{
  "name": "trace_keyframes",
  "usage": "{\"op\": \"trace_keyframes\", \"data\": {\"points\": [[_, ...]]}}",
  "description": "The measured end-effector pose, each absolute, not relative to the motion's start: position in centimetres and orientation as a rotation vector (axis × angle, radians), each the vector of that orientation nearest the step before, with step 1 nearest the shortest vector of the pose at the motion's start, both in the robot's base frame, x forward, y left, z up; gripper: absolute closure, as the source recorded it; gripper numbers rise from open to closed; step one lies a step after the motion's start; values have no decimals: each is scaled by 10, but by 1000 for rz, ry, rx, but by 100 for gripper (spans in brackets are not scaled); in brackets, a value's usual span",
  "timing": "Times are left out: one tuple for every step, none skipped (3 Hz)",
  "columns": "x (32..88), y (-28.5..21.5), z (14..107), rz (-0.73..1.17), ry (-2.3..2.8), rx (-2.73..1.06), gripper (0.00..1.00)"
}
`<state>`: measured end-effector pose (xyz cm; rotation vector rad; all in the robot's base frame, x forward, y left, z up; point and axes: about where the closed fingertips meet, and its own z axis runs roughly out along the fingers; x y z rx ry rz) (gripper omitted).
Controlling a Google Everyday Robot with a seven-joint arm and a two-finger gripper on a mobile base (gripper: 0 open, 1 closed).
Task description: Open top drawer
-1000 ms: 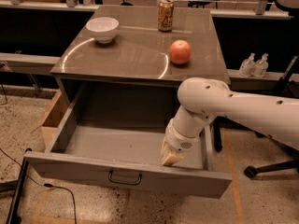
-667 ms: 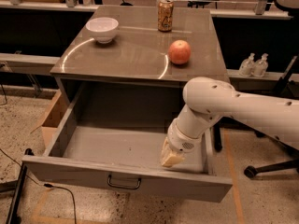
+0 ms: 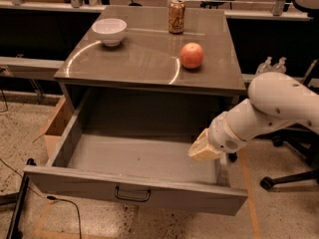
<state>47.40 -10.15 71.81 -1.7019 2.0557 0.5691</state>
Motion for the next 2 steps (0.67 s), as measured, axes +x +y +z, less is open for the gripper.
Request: {"op": "trace_keyframes", "data": {"points": [[479, -149, 759, 629, 2012, -1471, 100], [480, -149, 767, 638, 2002, -1443, 75]]}}
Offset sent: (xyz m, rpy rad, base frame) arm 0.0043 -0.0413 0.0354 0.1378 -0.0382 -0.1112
